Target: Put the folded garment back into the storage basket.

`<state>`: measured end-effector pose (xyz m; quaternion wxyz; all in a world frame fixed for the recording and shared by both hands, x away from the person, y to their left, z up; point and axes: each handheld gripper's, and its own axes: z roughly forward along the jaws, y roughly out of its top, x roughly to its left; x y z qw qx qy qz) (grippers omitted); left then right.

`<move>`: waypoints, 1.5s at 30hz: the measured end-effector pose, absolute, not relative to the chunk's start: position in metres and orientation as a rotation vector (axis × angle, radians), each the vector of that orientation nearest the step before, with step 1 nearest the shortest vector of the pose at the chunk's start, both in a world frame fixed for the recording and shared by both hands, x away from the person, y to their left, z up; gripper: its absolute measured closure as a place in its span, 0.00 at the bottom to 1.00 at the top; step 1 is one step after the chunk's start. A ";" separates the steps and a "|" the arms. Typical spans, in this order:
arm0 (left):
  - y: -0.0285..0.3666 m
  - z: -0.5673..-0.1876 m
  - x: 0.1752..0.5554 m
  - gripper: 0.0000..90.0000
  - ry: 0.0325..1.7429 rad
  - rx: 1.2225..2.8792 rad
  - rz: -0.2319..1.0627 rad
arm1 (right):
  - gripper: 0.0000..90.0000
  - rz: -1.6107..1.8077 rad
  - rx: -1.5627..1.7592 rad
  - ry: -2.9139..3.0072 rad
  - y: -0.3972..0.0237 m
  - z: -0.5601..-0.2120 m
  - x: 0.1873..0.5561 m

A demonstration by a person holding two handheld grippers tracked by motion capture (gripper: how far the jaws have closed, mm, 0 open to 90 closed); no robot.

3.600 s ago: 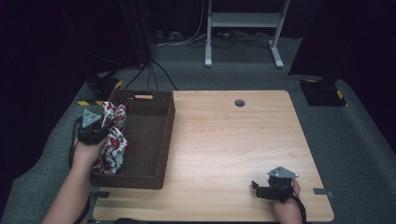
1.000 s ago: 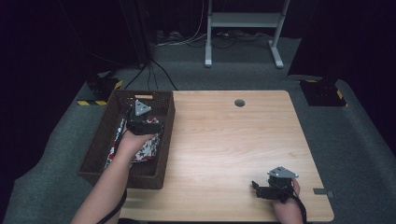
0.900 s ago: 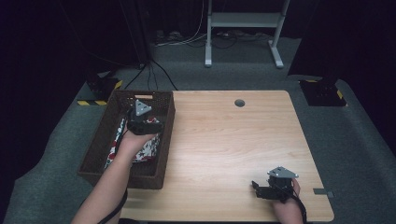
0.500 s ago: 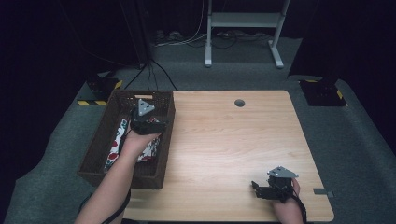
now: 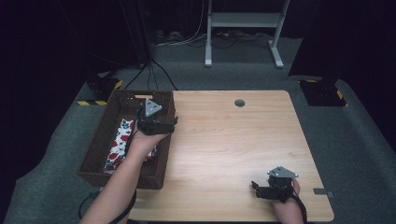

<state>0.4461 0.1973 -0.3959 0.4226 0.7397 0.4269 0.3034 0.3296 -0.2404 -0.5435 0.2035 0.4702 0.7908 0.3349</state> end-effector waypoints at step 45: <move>0.092 -0.407 0.410 0.07 0.878 1.799 0.528 | 0.06 0.938 1.304 2.215 -0.240 -0.544 0.330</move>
